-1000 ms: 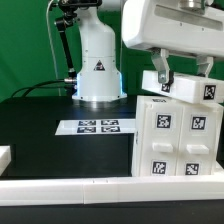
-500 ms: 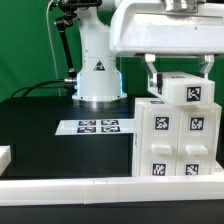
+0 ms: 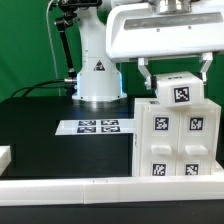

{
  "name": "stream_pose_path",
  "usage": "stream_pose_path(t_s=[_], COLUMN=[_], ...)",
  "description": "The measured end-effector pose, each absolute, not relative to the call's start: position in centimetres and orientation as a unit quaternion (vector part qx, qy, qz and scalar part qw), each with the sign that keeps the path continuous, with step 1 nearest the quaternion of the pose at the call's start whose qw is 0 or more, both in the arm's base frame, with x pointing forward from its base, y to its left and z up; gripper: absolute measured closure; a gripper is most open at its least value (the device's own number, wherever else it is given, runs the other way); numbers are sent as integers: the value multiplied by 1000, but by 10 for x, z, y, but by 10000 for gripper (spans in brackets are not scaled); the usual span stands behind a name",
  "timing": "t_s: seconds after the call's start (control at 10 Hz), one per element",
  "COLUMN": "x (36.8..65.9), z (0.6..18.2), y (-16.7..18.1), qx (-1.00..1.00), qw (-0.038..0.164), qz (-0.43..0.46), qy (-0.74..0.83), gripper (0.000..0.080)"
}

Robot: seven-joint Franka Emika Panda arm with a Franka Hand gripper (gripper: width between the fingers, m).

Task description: Assemble cabinet

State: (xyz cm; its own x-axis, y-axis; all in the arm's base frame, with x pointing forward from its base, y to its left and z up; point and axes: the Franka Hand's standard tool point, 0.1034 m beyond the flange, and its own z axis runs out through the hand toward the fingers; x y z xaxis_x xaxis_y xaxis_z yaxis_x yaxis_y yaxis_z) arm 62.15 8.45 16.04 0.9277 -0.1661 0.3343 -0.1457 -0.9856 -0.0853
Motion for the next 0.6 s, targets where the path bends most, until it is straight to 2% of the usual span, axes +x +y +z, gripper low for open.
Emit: stream_pose_path(t_s=[0.2,0.6], x=[616,613], z=[156,154], y=[86,91], qx=[-965,-916], qw=[59,100], qz=[-172,-155], qy=[189,357], gripper=[231,235])
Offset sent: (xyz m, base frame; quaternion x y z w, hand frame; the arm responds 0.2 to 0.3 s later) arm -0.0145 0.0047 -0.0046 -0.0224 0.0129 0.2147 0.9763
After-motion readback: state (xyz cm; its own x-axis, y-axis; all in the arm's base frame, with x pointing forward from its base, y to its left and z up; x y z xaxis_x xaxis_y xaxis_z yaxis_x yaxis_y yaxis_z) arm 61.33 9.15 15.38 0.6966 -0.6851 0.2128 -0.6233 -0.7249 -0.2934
